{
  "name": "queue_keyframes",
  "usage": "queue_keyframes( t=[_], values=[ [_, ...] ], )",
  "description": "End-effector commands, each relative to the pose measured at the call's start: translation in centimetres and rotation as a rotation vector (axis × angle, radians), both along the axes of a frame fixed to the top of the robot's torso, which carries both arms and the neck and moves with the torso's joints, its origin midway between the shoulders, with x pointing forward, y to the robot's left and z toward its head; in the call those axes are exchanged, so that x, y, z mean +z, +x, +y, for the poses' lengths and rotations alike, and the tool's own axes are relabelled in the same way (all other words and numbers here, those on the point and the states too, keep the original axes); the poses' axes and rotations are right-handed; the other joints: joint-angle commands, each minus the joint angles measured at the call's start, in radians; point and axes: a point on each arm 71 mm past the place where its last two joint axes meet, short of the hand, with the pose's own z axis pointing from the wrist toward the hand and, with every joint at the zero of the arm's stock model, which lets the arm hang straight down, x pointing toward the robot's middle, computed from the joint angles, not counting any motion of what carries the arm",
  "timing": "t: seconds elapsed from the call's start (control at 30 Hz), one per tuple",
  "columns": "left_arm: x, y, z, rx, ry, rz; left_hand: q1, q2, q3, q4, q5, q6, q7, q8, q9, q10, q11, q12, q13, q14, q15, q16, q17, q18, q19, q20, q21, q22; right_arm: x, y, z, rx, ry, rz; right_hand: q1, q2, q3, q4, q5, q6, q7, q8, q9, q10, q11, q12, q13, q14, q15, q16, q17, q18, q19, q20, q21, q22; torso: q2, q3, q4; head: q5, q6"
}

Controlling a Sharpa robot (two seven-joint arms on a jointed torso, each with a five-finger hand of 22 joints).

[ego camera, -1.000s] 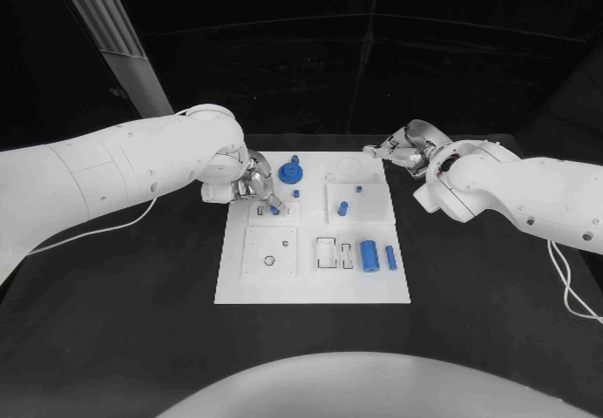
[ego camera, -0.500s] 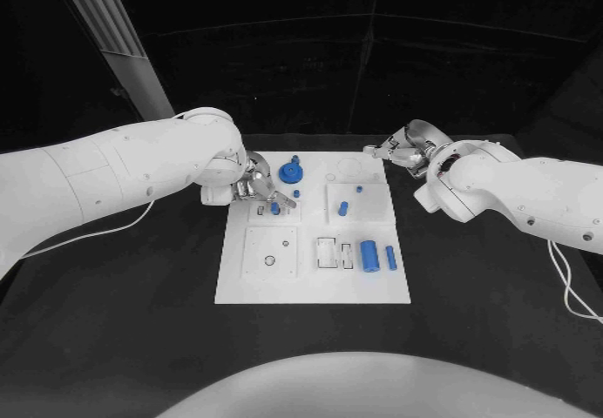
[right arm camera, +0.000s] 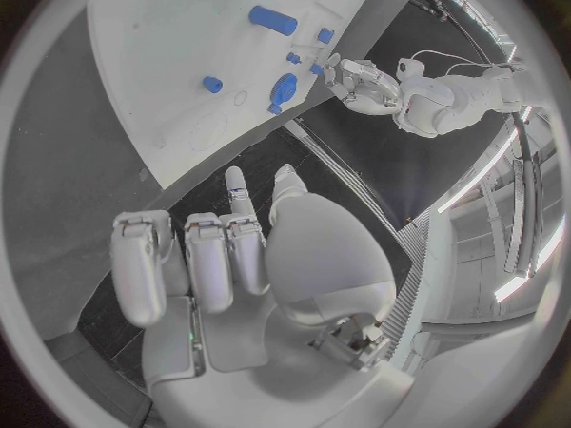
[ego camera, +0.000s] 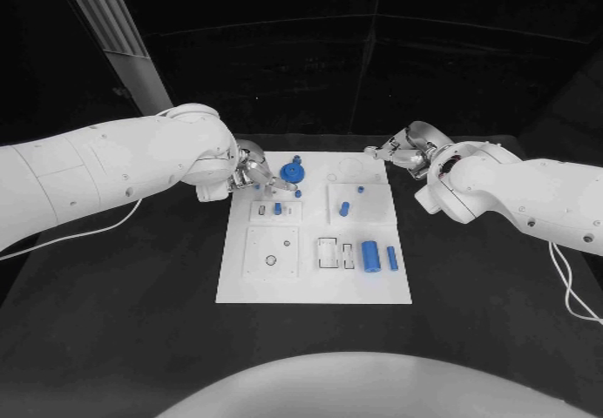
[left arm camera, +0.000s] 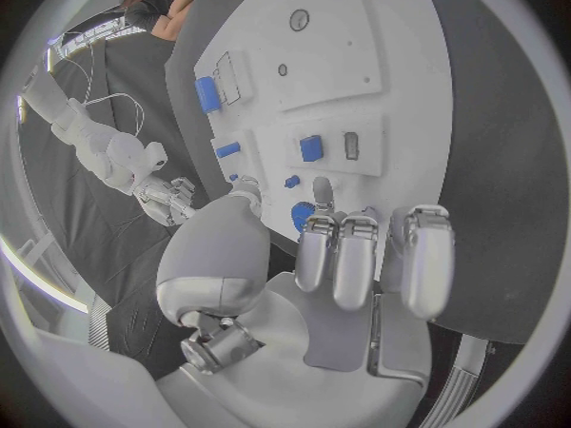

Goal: Assemble the parts on the task board

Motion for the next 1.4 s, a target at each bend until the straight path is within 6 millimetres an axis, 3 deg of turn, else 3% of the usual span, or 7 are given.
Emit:
queue_keyframes(
  t=[0.03, 0.17, 0.37, 0.47, 0.83, 1.1, 1.4],
  values=[
    [0.4, 0.1, -0.1, 0.009, -0.027, -0.049, -0.01, 0.004, 0.001, -0.001, -0.007, -0.007, -0.001, 0.008, 0.003, 0.102, 0.003, 0.002, 0.263, 0.106, 0.004, -0.005, 0.263, -0.016, 0.029, -0.003, 0.003, 0.234, 0.1, 0.0, 0.1, 0.011, 0.0, -0.001, 0.004, 0.003, -0.006, 0.0, 0.006, -0.01, 0.001, 0.004, 0.002, 0.106, -0.002, 0.002, 0.262, 0.104, -0.004, 0.002, 0.263, -0.007, 0.105, -0.005, 0.003, 0.263, 0.002, 0.0006, -0.0018, 0.003, 0.0],
    [0.9, 0.0, -0.1, 0.005, -0.101, -0.111, 0.016, 0.012, 0.01, -0.002, -0.006, -0.014, -0.002, 0.024, 0.016, 0.102, 0.002, 0.002, 0.263, 0.106, 0.002, -0.005, 0.263, -0.021, 0.05, -0.004, 0.016, 0.242, 0.1, 0.0, 0.2, 0.012, 0.0, -0.001, 0.004, 0.003, -0.006, 0.0, 0.006, -0.01, 0.001, 0.004, 0.002, 0.106, -0.002, 0.002, 0.262, 0.104, -0.004, 0.002, 0.263, -0.007, 0.105, -0.005, 0.003, 0.263, 0.001, 0.001, -0.0018, 0.008, 0.0],
    [2.4, -0.2, 0.9, -0.01, -0.231, -0.23, 0.06, 0.017, 0.011, -0.002, 0.072, -0.059, -0.009, 0.11, 0.088, 0.102, -0.007, 0.002, 0.263, 0.106, -0.007, -0.005, 0.263, -0.038, 0.11, -0.013, 0.055, 0.263, 0.1, -0.1, 0.1, 0.013, 0.0, 0.0, 0.004, 0.003, -0.006, 0.0, 0.006, -0.01, 0.001, 0.004, 0.002, 0.106, -0.002, 0.002, 0.262, 0.104, -0.004, 0.002, 0.263, -0.007, 0.105, -0.005, 0.003, 0.263, 0.002, 0.0002, -0.0013, 0.012, 0.009],
    [3.3, -0.1, 2.0, -0.01, -0.247, -0.253, 0.065, 0.016, 0.012, -0.001, 0.144, -0.055, -0.017, 0.126, 0.098, 0.102, -0.014, 0.002, 0.263, 0.106, -0.014, -0.005, 0.263, -0.038, 0.11, -0.019, 0.055, 0.263, 0.1, -0.1, 0.1, 0.012, 0.0, 0.0, 0.004, 0.003, -0.007, 0.0, 0.006, -0.01, 0.001, 0.004, 0.002, 0.106, -0.002, 0.002, 0.262, 0.104, -0.004, 0.002, 0.263, -0.007, 0.105, -0.005, 0.003, 0.263, 0.001, -0.0002, -0.0005, 0.014, 0.012],
    [6.0, 1.4, 5.6, 0.032, -0.18, -0.242, 0.061, 0.026, 0.014, -0.001, 0.181, 0.011, -0.036, 0.06, 0.044, 0.102, -0.033, 0.002, 0.263, 0.106, -0.034, -0.005, 0.263, -0.038, 0.11, -0.039, 0.055, 0.263, 0.0, -0.1, 0.1, 0.013, 0.0, 0.001, 0.005, 0.005, -0.009, 0.0, 0.006, -0.01, 0.001, 0.005, 0.002, 0.106, -0.002, 0.002, 0.262, 0.104, -0.004, 0.002, 0.263, -0.007, 0.105, -0.005, 0.003, 0.263, 0.001, 0.0004, -0.0017, 0.054, 0.059],
    [5.6, 2.4, 6.9, 0.08, -0.085, -0.168, 0.056, 0.035, 0.015, -0.002, 0.172, 0.011, -0.033, 0.032, 0.028, 0.102, -0.032, 0.002, 0.263, 0.106, -0.034, -0.005, 0.263, -0.038, 0.11, -0.041, 0.055, 0.263, 0.2, -0.1, 0.3, 0.021, 0.007, -0.016, 0.005, 0.006, -0.009, 0.0, 0.006, -0.01, 0.001, 0.005, 0.002, 0.106, -0.002, 0.002, 0.262, 0.104, -0.004, 0.002, 0.263, -0.007, 0.105, -0.005, 0.003, 0.263, 0.003, 0.0006, -0.0028, 0.107, 0.094],
    [3.5, 2.7, 7.5, 0.114, -0.015, -0.089, 0.053, 0.049, 0.015, -0.003, 0.161, 0.004, -0.027, 0.001, 0.011, 0.102, -0.026, 0.002, 0.263, 0.106, -0.03, -0.005, 0.263, -0.038, 0.11, -0.039, 0.055, 0.263, 0.4, 0.0, 0.5, 0.033, 0.024, -0.053, 0.005, 0.006, -0.01, 0.0, 0.006, -0.009, 0.0, 0.005, 0.002, 0.106, -0.002, 0.002, 0.262, 0.104, -0.004, 0.002, 0.263, -0.007, 0.105, -0.005, 0.003, 0.263, 0.001, -0.0011, -0.0017, 0.109, 0.105]
  ],
)
